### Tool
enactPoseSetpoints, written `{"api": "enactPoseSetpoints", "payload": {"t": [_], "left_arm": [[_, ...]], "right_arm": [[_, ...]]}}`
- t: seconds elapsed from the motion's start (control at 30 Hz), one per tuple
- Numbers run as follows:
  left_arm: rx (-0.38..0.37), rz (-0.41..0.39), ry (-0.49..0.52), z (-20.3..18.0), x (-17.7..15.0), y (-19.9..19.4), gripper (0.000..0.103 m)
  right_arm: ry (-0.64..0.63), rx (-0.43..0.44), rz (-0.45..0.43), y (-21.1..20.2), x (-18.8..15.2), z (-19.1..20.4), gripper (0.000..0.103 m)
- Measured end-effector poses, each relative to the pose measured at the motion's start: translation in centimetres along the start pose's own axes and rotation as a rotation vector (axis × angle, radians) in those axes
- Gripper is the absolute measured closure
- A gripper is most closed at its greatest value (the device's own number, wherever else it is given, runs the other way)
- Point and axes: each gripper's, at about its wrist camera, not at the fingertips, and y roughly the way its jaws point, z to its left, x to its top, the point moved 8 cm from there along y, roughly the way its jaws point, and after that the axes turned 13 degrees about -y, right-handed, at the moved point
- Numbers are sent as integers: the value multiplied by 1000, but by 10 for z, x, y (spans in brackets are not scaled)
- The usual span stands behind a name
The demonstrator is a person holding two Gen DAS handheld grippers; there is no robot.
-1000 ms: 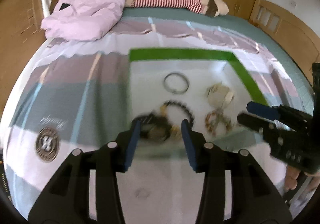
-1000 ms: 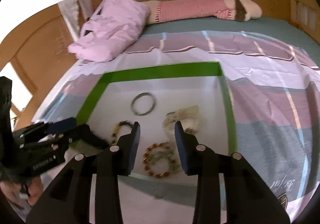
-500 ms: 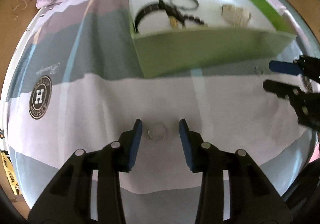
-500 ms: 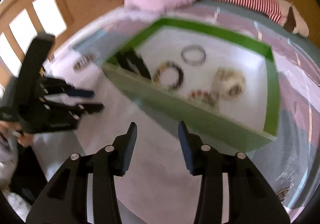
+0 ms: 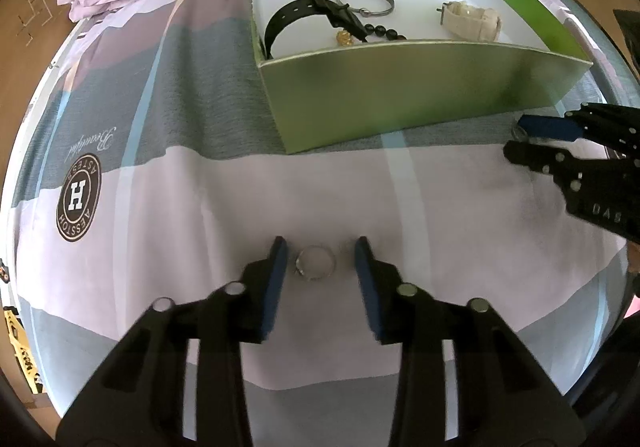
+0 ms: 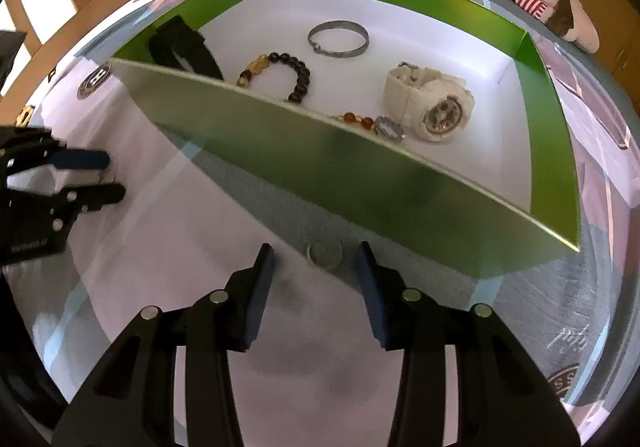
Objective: Organize jewelry
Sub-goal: 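Move both tools back to the small silver rings on the sheet, then grasp a small silver ring with the right tool while the left grasps another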
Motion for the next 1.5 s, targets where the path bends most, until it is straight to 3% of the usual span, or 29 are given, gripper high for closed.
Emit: {"api": "enactPoseSetpoints", "payload": {"t": [0.03,0.1,0.13,0.4,0.8,1.13,1.17,1.2,1.23,1.27,1.33,1.5], "left_arm": [[1,-2,4,-1,-1,-1,84],[2,-7,10,0,-1,-1,84],[0,-8,12,0,-1,-1,84],[-75,-52,59,-22,-6,-15,84],[-61,-90,99,-53,-8,-11,84],[-51,-100,99,-57,-10,-3,83],[-49,-97,103,-57,-11,-4,83],[-52,-92,109,-58,-12,-5,83],[-57,-88,114,-58,-14,-6,80],[-64,-86,119,-59,-15,-7,77],[-64,-84,128,-60,-17,-7,68],[-53,-77,115,-54,-14,-1,54]], "right_arm": [[13,12,3,0,0,0,68],[3,21,6,-1,1,3,83],[2,21,8,-2,2,4,85],[19,15,-9,-17,2,3,85],[16,-16,24,-14,-2,3,85],[13,-12,26,-15,-7,5,85],[1,-9,39,-13,-9,7,84],[-19,-14,59,-11,-12,8,75],[-33,-16,72,-10,-15,8,55],[-49,-16,78,-10,-19,8,48],[-66,5,71,-13,-24,9,46],[-68,5,65,-12,-30,9,46]]}}
